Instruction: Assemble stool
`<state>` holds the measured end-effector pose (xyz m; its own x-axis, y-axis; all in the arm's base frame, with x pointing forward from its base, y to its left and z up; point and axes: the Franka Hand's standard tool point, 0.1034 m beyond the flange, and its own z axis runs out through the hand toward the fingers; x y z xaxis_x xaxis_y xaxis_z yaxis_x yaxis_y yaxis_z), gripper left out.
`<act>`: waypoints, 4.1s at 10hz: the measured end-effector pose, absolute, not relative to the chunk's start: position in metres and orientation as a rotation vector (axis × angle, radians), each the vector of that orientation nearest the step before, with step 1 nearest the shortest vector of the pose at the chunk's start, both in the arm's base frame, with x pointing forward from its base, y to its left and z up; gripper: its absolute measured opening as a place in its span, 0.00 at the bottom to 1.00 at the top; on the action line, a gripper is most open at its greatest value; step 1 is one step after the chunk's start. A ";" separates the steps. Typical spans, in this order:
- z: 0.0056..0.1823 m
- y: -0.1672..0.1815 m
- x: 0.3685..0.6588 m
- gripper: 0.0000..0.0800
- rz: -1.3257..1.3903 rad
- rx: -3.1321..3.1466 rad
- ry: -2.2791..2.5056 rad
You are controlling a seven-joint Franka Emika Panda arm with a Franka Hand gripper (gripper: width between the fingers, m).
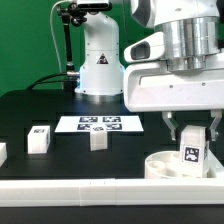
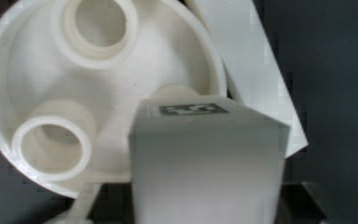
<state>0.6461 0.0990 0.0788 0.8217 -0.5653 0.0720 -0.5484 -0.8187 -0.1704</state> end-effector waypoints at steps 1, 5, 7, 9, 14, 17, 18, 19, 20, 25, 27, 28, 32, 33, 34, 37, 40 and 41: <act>0.079 0.099 0.646 0.43 -0.166 -2.815 0.987; 0.079 0.100 0.643 0.43 -0.089 -2.556 1.431; 0.079 0.101 0.642 0.43 -0.058 -2.383 1.658; 0.079 0.103 0.642 0.43 -0.021 -2.246 1.809; 0.080 0.108 0.642 0.43 0.067 -1.936 2.093; 0.078 0.111 0.639 0.43 0.119 -1.561 2.336; 0.078 0.113 0.639 0.43 0.134 -1.460 2.390; 0.078 0.114 0.639 0.43 0.154 -1.370 2.430; 0.078 0.114 0.638 0.43 0.170 -1.315 2.452; 0.078 0.115 0.638 0.70 0.230 -1.125 2.527; 0.088 0.106 0.637 0.80 0.211 -1.317 2.427; 0.098 0.098 0.635 0.80 0.182 -1.400 2.373; 0.110 0.089 0.632 0.81 0.149 -1.582 2.255; 0.110 0.089 0.632 0.81 0.150 -1.584 2.255; 0.110 0.089 0.632 0.81 0.150 -1.584 2.255; 0.107 0.086 0.626 0.81 0.115 -1.742 2.142; 0.100 0.055 0.611 0.81 0.079 -2.126 1.804; 0.099 0.046 0.611 0.81 0.019 -2.103 1.833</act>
Offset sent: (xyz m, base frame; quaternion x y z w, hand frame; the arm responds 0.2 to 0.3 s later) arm -0.0062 -0.0023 -0.0008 0.0066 -0.0026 0.2739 0.9617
